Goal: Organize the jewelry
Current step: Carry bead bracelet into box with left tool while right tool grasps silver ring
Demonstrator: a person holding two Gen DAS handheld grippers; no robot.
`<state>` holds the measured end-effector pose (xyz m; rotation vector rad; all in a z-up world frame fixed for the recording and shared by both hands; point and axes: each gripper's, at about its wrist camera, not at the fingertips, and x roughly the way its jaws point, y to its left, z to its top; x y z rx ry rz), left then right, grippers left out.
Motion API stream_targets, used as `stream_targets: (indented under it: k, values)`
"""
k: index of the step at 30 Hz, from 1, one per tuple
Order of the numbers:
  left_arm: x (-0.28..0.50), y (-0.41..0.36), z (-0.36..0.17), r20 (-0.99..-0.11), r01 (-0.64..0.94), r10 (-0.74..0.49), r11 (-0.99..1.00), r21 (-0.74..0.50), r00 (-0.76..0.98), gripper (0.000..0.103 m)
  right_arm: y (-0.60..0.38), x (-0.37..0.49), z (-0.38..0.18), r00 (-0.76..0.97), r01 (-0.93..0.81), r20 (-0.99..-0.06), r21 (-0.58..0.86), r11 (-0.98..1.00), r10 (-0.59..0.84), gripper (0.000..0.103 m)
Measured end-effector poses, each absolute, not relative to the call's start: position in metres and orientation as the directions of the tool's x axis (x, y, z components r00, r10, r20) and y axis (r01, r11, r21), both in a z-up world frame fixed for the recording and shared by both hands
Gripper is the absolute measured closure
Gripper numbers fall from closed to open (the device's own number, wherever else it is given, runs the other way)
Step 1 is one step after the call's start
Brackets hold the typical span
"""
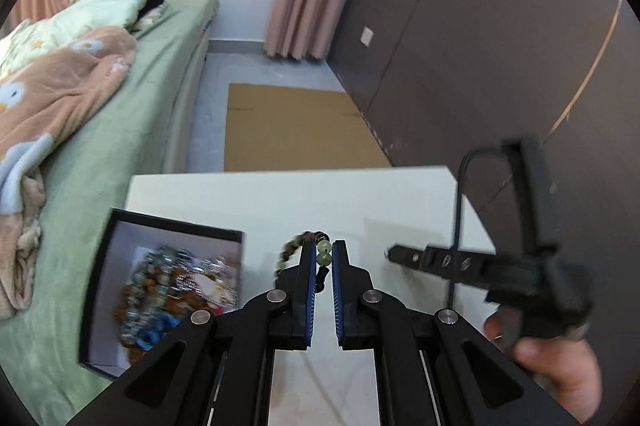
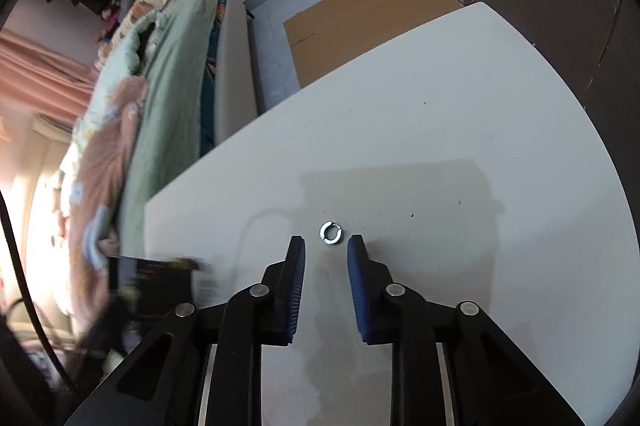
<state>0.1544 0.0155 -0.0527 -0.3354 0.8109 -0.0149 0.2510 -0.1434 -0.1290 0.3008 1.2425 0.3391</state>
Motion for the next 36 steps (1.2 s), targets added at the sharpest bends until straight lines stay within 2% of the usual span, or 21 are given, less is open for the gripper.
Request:
stream_targets:
  k: [6,12,17,18,19,22,25,31,33,35,36]
  values:
    - [0.143,0.053,-0.040,-0.670,-0.153,-0.156,0.913,-0.378,0.726,0.095,-0.129,0.251,-0.126,0.340,-0.113,-0.891,0.280,0.953,0.302,0.081]
    - [0.135,0.078,-0.033,-0.655,-0.176,-0.146,0.899,-0.400,0.741,0.095,-0.117,0.247,-0.124,0.370,-0.134,-0.902,0.187,0.973,0.224,0.081]
    - [0.126,0.094,-0.027,-0.643,-0.195,-0.127,0.893,-0.406,0.756,0.095,-0.096,0.239,-0.122,0.404,-0.196,-0.911,0.005,0.981,0.085,0.081]
    - [0.122,0.097,-0.025,-0.639,-0.200,-0.122,0.891,-0.407,0.759,0.095,-0.093,0.237,-0.121,0.412,-0.203,-0.909,-0.019,0.979,0.068,0.085]
    - [0.119,0.100,-0.023,-0.635,-0.202,-0.119,0.889,-0.410,0.763,0.095,-0.094,0.237,-0.120,0.411,-0.202,-0.908,-0.007,0.979,0.078,0.088]
    - [0.114,0.107,-0.019,-0.623,-0.205,-0.115,0.885,-0.419,0.774,0.095,-0.104,0.238,-0.118,0.398,-0.161,-0.909,0.059,0.985,0.120,0.089]
    - [0.112,0.112,-0.018,-0.615,-0.208,-0.121,0.876,-0.436,0.779,0.095,-0.115,0.240,-0.117,0.367,-0.130,-0.904,0.186,0.974,0.222,0.089]
    - [0.111,0.124,-0.021,-0.619,-0.236,-0.149,0.836,-0.495,0.771,0.093,-0.107,0.224,-0.090,0.392,-0.191,-0.830,0.349,0.917,0.398,0.089]
    - [0.110,0.128,-0.021,-0.617,-0.246,-0.147,0.827,-0.506,0.773,0.079,-0.104,0.218,-0.085,0.379,-0.218,-0.791,0.427,0.877,0.480,0.089]
    - [0.108,0.131,-0.021,-0.606,-0.257,-0.133,0.819,-0.513,0.785,0.040,-0.099,0.215,-0.079,0.369,-0.242,-0.757,0.482,0.842,0.540,0.089]
    - [0.105,0.133,-0.020,-0.595,-0.265,-0.117,0.816,-0.514,0.795,0.035,-0.097,0.212,-0.077,0.366,-0.257,-0.739,0.504,0.825,0.566,0.089]
